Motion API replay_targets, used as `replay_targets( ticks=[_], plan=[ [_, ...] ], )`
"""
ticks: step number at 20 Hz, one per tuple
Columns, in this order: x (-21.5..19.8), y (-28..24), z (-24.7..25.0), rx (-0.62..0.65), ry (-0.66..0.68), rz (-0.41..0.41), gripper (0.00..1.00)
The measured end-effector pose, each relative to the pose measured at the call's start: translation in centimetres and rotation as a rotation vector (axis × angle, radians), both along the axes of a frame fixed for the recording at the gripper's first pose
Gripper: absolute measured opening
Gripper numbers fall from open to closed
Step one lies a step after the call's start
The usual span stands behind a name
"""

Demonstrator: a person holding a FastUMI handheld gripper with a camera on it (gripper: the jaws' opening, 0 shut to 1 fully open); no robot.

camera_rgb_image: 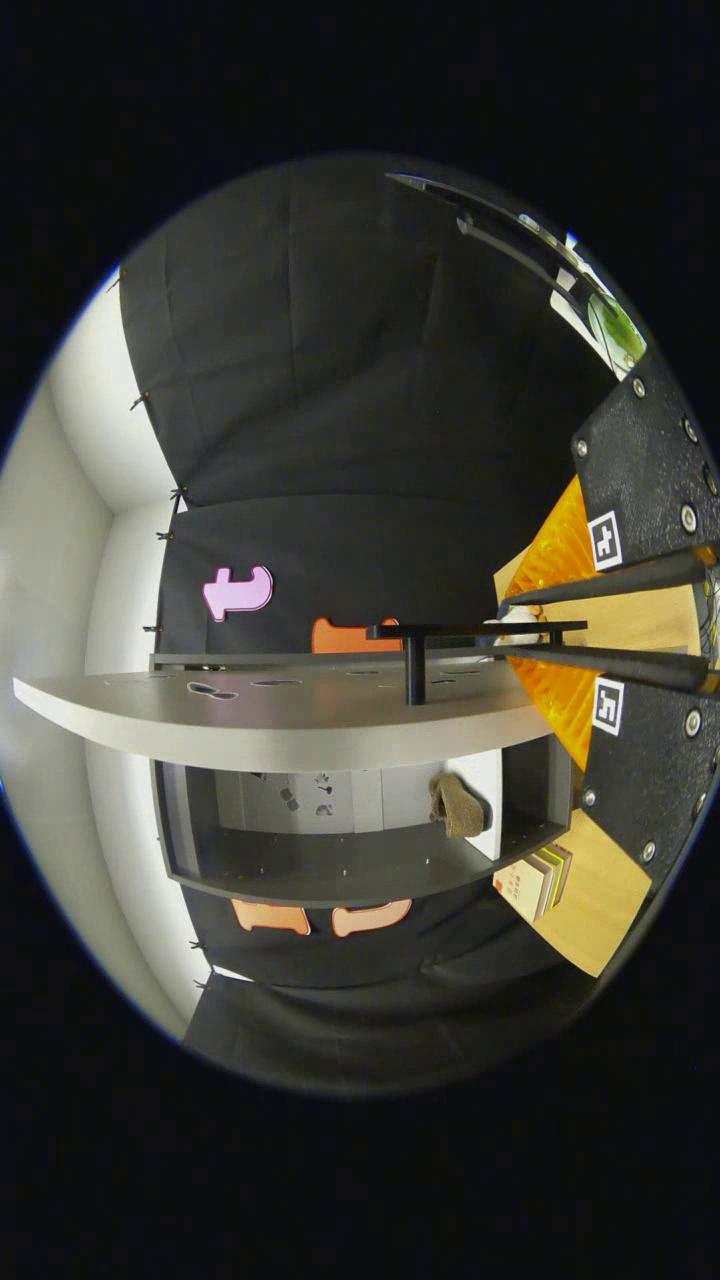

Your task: Open the shoe cabinet door, grab the shoes and put them into the shoe cabinet, then close the shoe cabinet door.

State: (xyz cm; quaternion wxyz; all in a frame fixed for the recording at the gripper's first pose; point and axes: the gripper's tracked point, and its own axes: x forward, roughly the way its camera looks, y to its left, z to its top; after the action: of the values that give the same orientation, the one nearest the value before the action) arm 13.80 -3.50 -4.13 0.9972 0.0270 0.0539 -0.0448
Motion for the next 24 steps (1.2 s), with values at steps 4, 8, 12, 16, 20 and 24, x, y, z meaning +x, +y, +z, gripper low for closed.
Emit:
replay_targets(
  ticks=[4,8,12,16,20,24],
  plan=[
    [-0.6,-1.6,0.0,-0.005,0.005,-0.039,0.23],
    [-1.2,-2.9,-0.3,-0.015,0.016,-0.077,0.23],
    [-1.6,-3.6,-0.8,-0.022,0.026,-0.099,0.23],
    [-2.5,-4.3,-1.0,-0.04,0.034,-0.119,0.23],
    [-2.6,-3.0,-1.6,-0.022,0.052,-0.099,0.23],
    [-2.9,-0.9,-2.3,-0.02,0.064,-0.068,0.23]
  ],
)
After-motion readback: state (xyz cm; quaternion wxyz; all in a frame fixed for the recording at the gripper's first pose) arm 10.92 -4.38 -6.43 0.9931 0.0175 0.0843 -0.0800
